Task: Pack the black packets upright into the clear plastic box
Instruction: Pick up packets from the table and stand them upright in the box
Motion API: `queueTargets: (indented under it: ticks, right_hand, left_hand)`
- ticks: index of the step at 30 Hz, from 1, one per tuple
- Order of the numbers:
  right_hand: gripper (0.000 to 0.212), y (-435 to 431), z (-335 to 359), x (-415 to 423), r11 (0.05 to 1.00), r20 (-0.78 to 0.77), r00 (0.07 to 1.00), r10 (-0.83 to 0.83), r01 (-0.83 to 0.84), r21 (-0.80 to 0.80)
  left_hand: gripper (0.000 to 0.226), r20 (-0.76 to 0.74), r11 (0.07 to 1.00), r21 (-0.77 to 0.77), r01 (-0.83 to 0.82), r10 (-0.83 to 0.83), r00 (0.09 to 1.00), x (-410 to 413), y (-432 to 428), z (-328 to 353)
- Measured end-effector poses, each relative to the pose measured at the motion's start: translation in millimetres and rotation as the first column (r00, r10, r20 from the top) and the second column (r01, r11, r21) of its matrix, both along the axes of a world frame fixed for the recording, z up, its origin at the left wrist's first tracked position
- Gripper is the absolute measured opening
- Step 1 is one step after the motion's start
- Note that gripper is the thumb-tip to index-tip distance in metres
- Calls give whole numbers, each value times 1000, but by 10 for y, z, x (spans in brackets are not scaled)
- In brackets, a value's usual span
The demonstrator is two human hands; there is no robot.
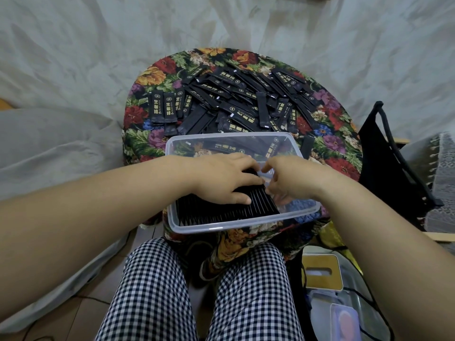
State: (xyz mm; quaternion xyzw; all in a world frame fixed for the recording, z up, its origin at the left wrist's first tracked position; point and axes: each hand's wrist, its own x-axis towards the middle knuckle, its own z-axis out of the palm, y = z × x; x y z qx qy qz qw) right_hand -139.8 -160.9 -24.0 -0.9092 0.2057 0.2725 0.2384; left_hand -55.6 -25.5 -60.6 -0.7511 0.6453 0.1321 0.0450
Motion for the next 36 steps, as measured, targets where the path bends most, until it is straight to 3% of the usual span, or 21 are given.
queueTargets:
  ticks: [4,10,16,21,25,27,30,36]
  right_hand:
    - [32,52,63,-58,991,-118,990,81,-93,-95]
    - [24,33,1,-64,1000,-19,1000,2,-2,1]
    - [38,16,-74,-78,998,56,996,-65,66,-12]
    - [24,28,-43,-103,998,56,998,8,-5,-59]
    - [21,-115,109,-188,998,214,975,-58,49,47]
    - [19,-243,191,-269,979,328,932,-156,102,176]
    - [13,-451,240,-383,905,410,851,-328,158,394]
    - [13,-1036,-76,-311,743,439,666,-603,268,613]
  left_hand:
    - [52,-38,998,-55,9,-11,999,19,-65,-7]
    - [45,-131,983,-182,21,-45,990,93,-161,-61]
    - [40,-206,993,-114,11,-35,978,145,-212,-98]
    - [35,-195,996,-81,27,-43,980,163,-265,-90]
    - [35,-213,998,-65,15,-28,977,159,-271,-81]
    - [35,-229,998,-63,6,-20,973,162,-260,-86]
    - [34,-247,998,-64,-4,-12,969,183,-241,-103]
    - [33,-240,997,-71,-5,-12,971,177,-210,-126]
